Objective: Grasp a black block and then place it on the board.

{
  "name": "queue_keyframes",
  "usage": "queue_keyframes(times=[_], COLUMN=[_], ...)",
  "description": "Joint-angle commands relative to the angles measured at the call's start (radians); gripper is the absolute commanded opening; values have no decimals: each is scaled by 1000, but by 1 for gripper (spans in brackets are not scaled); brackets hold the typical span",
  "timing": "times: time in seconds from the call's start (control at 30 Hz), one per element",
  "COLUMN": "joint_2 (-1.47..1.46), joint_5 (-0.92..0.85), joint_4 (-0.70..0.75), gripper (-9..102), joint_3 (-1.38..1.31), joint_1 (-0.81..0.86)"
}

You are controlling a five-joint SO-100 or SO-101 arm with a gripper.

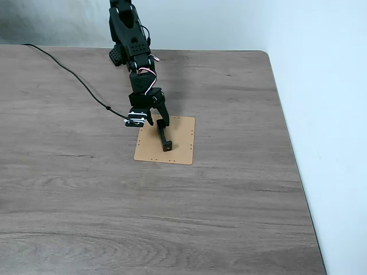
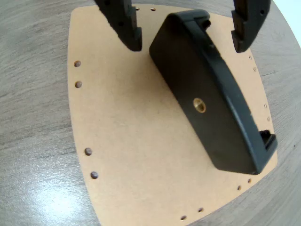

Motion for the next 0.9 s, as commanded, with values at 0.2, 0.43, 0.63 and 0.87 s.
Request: queue_keyframes(times=[0.2,0.43,0.63,0.87], joint_2=[224,416,646,907], joint_5=[-37,66,267,595], joint_4=[3,-66,-61,118], gripper=[24,0,0,0], joint_3=[-52,23,244,459], joint_1=[44,107,181,261])
